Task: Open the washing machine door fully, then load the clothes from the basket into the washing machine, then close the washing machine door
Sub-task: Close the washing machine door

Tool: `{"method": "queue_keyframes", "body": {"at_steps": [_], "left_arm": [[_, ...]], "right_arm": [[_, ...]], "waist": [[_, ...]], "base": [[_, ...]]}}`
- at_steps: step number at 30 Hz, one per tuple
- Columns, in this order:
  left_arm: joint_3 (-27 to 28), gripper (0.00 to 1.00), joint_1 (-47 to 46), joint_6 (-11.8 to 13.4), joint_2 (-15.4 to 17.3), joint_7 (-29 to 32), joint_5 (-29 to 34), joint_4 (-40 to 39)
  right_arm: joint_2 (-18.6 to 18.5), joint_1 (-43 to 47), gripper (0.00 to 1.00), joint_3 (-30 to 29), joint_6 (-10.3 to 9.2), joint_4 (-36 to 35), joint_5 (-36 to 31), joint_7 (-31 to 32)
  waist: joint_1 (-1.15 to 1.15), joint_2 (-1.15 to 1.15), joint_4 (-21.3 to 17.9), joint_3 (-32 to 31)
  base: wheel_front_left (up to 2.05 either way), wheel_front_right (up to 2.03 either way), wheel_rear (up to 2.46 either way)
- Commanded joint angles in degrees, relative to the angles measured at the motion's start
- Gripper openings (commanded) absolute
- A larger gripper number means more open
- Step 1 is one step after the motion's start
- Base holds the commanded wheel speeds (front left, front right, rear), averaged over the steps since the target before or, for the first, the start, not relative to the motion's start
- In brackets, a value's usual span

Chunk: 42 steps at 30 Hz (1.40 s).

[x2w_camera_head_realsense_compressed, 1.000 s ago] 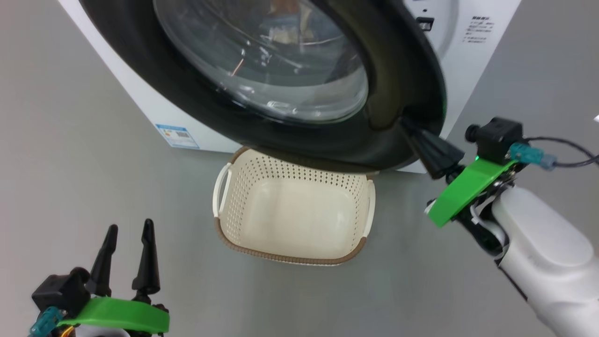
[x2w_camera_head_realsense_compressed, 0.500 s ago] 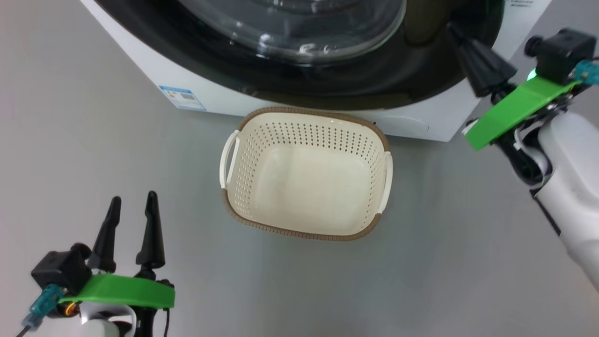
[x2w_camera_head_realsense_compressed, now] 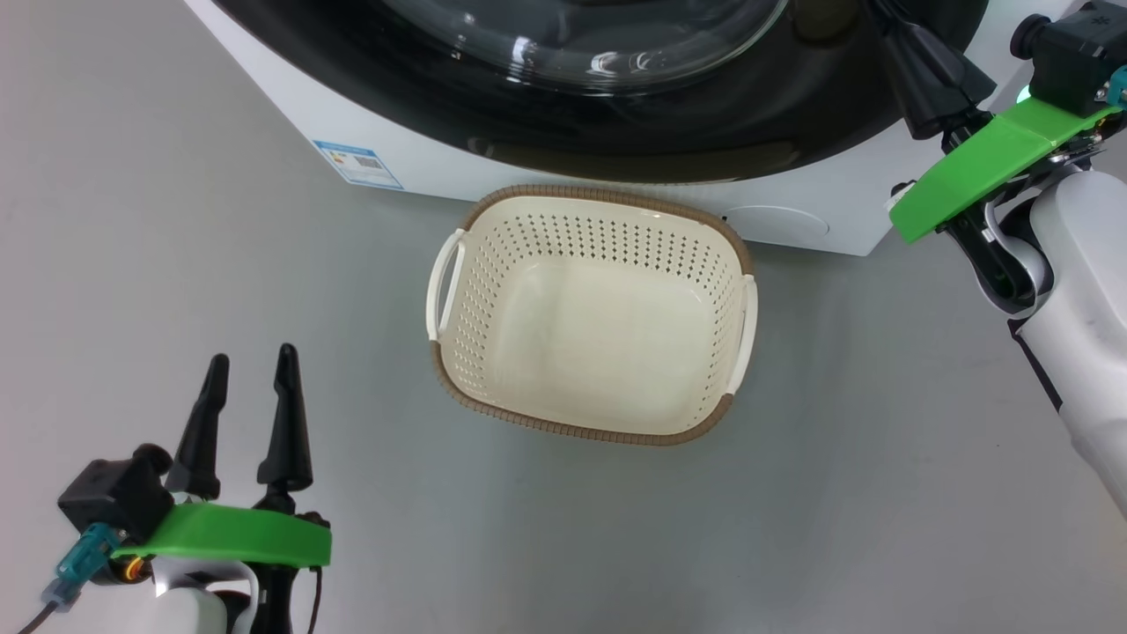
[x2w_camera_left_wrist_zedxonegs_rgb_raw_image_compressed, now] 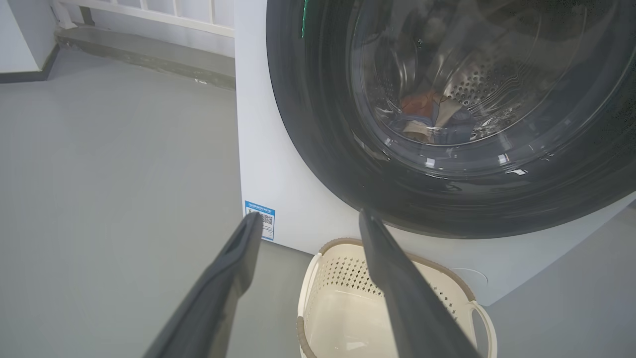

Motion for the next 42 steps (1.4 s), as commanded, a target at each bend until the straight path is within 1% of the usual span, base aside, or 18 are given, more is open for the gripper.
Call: {"method": "queue_keyframes", "body": {"at_steps": [1,6,7,8,9,10,11,17,22,29,32,33,34,37,42], "left_arm": [[2.17,1.00,-0.83,-0.09,1.14,-0.37,0.11,-1.03],[2.13,1.00,-0.81,-0.09,1.19,-0.37,0.24,-0.84],[2.17,1.00,-0.79,-0.09,1.25,-0.37,0.25,-0.79],[2.24,1.00,-0.75,-0.09,1.32,-0.37,0.27,-0.73],[2.30,1.00,-0.69,-0.09,1.40,-0.37,0.31,-0.65],[2.32,1.00,-0.62,-0.09,1.52,-0.37,0.40,-0.56],[2.37,1.00,-0.56,-0.09,1.64,-0.37,0.48,-0.46],[2.36,1.00,0.04,-0.09,2.43,-0.37,0.74,-0.22],[2.15,1.00,1.27,-0.09,3.35,-0.37,0.68,0.10],[2.16,1.00,2.75,-0.09,4.31,-0.37,0.81,0.47],[2.23,1.00,3.51,-0.09,4.48,-0.37,0.85,0.58],[2.23,1.00,3.51,-0.09,4.48,-0.37,0.85,0.58],[2.33,1.00,4.05,-0.09,4.48,-0.37,0.91,0.62],[2.88,1.00,4.93,-0.09,4.37,-0.37,1.10,0.72],[3.56,1.00,5.98,-0.09,4.11,-0.37,1.51,0.48]], "right_arm": [[-0.03,-0.14,0.00,-1.19,-0.42,-0.91,-0.07,-0.27],[0.17,1.25,0.00,-1.34,-0.42,-0.87,-0.20,-0.27],[0.16,1.62,0.10,-1.44,-0.42,-1.04,-0.34,-0.27],[0.19,2.09,0.33,-1.49,-0.42,-1.27,-0.52,-0.27],[0.23,2.65,0.44,-1.52,-0.42,-1.51,-0.64,-0.27],[0.28,3.27,0.75,-1.60,-0.42,-1.74,-0.69,-0.27],[0.34,3.95,1.00,-1.77,-0.42,-1.94,-0.67,-0.27],[0.73,8.72,1.00,-2.70,-0.42,-4.19,-1.11,-0.27],[1.39,14.68,1.00,-3.79,-0.42,-7.65,-1.80,-0.27],[3.12,22.10,1.00,-7.11,-0.42,-12.06,-3.01,-0.27],[3.65,24.87,1.00,-8.30,-0.42,-13.17,-3.22,-0.27],[3.65,24.87,1.00,-8.30,-0.42,-13.17,-3.22,-0.27],[3.94,26.45,1.00,-9.14,-0.42,-13.67,-3.38,-0.27],[4.63,28.98,1.00,-10.39,-0.42,-14.69,-3.94,-0.27],[5.71,32.80,1.00,-12.65,-0.42,-16.61,-4.43,-0.27]], "waist": [[0.00,0.00,-0.15,-0.35],[0.00,0.00,-0.55,-1.28],[0.00,0.00,-0.67,-1.51],[0.00,0.00,-0.86,-1.83],[0.00,0.00,-1.05,-2.19],[0.00,0.00,-1.27,-2.60],[0.00,0.00,-1.52,-3.05],[0.00,0.00,-3.59,-6.29],[0.00,0.00,-6.49,-10.01],[0.00,0.00,-10.50,-14.31],[0.00,0.00,-12.19,-15.94],[0.00,0.00,-12.19,-15.94],[0.00,0.00,-13.25,-16.87],[0.00,0.00,-14.74,-18.15],[0.00,0.00,-16.57,-19.60]], "base": [[0.00,0.00,0.00],[0.00,0.00,0.00],[0.00,0.00,0.00],[0.00,0.00,0.00],[0.00,0.00,0.00],[0.00,0.00,0.00],[0.00,0.00,0.00],[0.00,0.00,0.00],[0.00,0.00,0.00],[0.00,0.00,0.00],[0.00,0.00,0.00],[0.00,0.00,0.00],[0.00,0.00,0.00],[0.00,0.00,0.00],[0.00,0.00,0.00]]}}
